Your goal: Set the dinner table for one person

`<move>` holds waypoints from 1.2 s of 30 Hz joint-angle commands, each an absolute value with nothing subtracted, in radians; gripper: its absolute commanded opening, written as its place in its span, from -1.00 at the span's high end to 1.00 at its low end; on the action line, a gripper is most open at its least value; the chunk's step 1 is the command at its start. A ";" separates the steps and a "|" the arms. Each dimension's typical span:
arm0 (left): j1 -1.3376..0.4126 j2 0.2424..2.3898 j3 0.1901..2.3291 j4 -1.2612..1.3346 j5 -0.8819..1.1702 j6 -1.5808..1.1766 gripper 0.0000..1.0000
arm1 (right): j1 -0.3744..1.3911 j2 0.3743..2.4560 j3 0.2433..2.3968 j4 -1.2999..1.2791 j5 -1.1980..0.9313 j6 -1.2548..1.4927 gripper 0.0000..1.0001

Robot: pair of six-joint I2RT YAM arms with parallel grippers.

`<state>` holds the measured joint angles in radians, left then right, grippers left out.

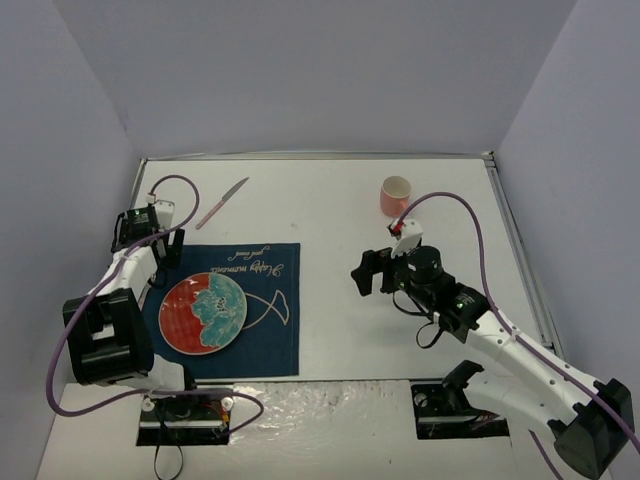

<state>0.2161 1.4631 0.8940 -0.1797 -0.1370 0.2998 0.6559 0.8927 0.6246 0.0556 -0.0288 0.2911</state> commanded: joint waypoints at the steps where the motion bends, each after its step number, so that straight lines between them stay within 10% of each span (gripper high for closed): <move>1: 0.215 1.516 0.924 -0.094 -0.223 0.270 -0.89 | 0.653 0.929 0.738 0.075 -0.003 0.311 -0.98; 36: 0.267 1.691 1.020 -0.132 -0.323 0.232 -0.89 | 0.651 1.046 0.827 0.049 -0.028 0.337 -0.98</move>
